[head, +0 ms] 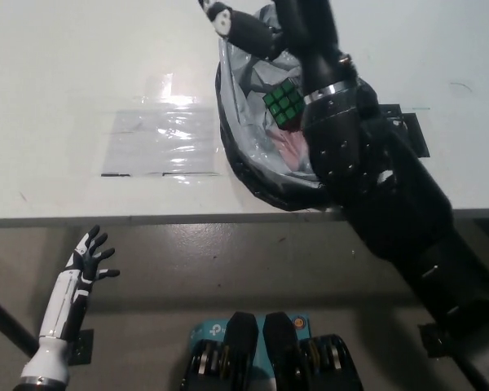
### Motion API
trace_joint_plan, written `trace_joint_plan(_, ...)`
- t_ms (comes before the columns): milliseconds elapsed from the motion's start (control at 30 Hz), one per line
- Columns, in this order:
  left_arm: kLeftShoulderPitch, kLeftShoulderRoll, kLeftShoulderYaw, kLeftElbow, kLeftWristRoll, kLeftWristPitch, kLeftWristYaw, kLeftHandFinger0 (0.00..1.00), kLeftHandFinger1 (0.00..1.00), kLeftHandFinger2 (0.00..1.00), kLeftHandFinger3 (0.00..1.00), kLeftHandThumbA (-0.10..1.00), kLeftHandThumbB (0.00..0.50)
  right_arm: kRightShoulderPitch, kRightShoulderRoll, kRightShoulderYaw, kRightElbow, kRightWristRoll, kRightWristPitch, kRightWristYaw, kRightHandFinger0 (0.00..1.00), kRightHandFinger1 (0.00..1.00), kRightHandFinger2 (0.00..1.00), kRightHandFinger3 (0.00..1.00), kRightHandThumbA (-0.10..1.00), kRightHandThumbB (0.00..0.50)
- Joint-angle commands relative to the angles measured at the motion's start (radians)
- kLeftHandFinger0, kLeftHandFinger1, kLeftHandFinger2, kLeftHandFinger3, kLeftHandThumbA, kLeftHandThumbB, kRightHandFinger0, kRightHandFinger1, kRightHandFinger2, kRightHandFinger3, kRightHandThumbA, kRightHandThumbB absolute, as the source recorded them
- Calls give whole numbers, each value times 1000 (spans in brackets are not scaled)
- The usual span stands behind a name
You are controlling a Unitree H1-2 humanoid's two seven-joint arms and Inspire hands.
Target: Use the right hand to pick up a rubix's cube and place it into a plastic bag and lift the bag
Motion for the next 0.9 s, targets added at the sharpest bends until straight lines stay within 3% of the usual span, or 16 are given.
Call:
trace_joint_plan(0,-11,13,-1,-26,7,-34,3,746,892,1000,1000,1000,154,-34,-37,-2,57,-146,138,30,1000,1000,1000,1000,802,459)
trace_joint_plan(100,-5,13,-1,-30,10,-35,4,748,896,1000,1000,1000,143,-26,-27,-17,107,-153,180,14,1000,1000,1000,1000,730,452)
trace_joint_plan(300,-5,14,0,-18,9,-43,4,755,904,1000,1000,1000,145,-14,-24,-54,201,-143,233,3,1000,1000,1000,1000,728,430)
trace_joint_plan(867,-1,11,-1,-28,11,-27,4,756,908,1000,1000,1000,158,30,26,-124,345,-81,270,60,1000,1000,1000,1000,761,497)
